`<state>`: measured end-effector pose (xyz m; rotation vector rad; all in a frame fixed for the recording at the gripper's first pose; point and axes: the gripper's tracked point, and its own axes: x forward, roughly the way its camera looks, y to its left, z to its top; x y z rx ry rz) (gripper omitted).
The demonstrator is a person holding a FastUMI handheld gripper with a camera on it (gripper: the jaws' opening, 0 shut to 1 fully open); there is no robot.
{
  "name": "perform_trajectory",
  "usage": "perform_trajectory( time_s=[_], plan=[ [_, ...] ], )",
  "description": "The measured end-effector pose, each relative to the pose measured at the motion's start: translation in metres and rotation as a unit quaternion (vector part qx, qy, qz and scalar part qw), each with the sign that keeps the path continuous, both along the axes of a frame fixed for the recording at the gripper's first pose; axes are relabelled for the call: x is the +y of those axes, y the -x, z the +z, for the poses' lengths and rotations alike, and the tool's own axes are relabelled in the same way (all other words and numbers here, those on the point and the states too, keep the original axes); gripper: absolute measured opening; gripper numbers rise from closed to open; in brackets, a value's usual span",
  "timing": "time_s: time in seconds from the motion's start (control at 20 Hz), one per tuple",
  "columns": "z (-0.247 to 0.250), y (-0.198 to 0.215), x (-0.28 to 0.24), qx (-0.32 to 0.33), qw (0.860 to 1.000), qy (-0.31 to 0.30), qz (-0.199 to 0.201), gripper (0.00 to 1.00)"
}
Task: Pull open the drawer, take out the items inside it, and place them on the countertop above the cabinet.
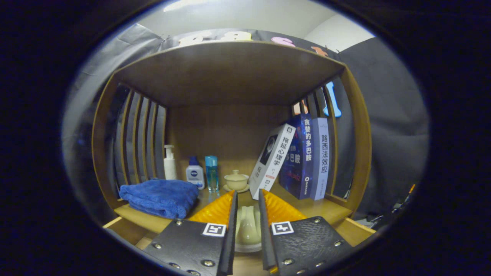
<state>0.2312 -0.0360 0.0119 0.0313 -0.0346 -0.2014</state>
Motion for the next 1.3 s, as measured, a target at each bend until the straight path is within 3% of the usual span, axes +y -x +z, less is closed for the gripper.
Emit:
perform_trajectory(
  time_s=[0.1, 0.35, 0.65, 0.95, 1.3],
  plan=[
    [0.015, 0.024, -0.005, -0.028, 0.999, 0.005, -0.015, 0.29],
    [0.043, 0.11, -0.005, -0.056, 0.998, 0.021, -0.001, 0.29],
    [-0.018, 0.192, -0.02, 0.008, 1.0, -0.016, -0.011, 0.29],
    [-0.086, 0.217, -0.035, 0.062, 0.996, -0.064, -0.028, 0.3],
    [-0.126, 0.225, -0.023, 0.088, 0.994, -0.06, -0.018, 0.31]
  ],
)
